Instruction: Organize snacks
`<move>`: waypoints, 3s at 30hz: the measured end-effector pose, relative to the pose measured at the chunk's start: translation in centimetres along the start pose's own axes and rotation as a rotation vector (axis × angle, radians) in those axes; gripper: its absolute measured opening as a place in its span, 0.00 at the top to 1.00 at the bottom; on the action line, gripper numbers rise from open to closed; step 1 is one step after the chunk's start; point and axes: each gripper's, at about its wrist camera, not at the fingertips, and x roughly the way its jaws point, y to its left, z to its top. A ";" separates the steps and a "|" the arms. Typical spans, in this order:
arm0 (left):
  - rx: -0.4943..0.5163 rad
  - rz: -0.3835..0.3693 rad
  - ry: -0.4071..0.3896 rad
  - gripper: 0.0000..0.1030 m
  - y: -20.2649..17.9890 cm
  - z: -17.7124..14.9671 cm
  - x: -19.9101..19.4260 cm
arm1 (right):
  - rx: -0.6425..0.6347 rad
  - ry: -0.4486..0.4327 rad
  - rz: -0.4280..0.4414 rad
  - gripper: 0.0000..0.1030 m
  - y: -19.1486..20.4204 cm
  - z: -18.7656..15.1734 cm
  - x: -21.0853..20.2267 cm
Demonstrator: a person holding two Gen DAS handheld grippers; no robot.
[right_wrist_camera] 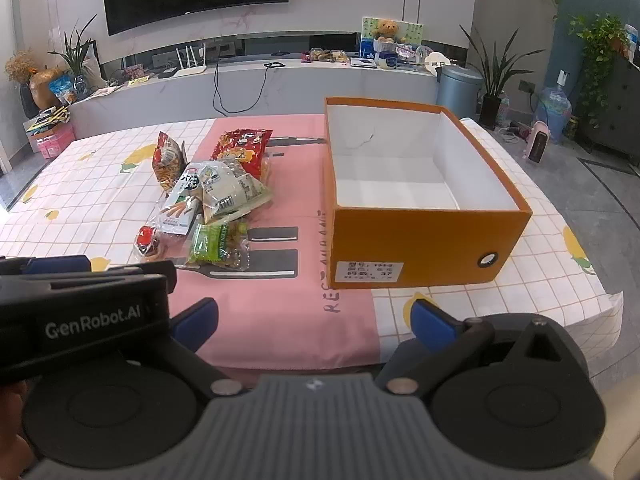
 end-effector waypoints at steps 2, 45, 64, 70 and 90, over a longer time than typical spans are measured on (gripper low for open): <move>-0.002 -0.001 0.000 0.18 0.0 0.0 0.0 | -0.001 0.001 -0.001 0.03 0.0 0.0 0.0; -0.007 0.004 0.007 0.18 0.4 -0.3 0.1 | -0.017 0.012 -0.007 0.03 0.6 -0.1 0.0; -0.011 0.008 0.006 0.19 0.5 -0.1 0.0 | -0.012 0.008 0.010 0.03 0.6 0.1 0.2; -0.019 0.014 0.010 0.18 1.1 0.2 0.4 | -0.019 0.011 0.000 0.03 1.2 0.4 1.1; -0.129 0.000 -0.083 0.20 9.6 1.4 4.6 | -0.118 -0.164 0.037 0.03 7.3 1.9 9.3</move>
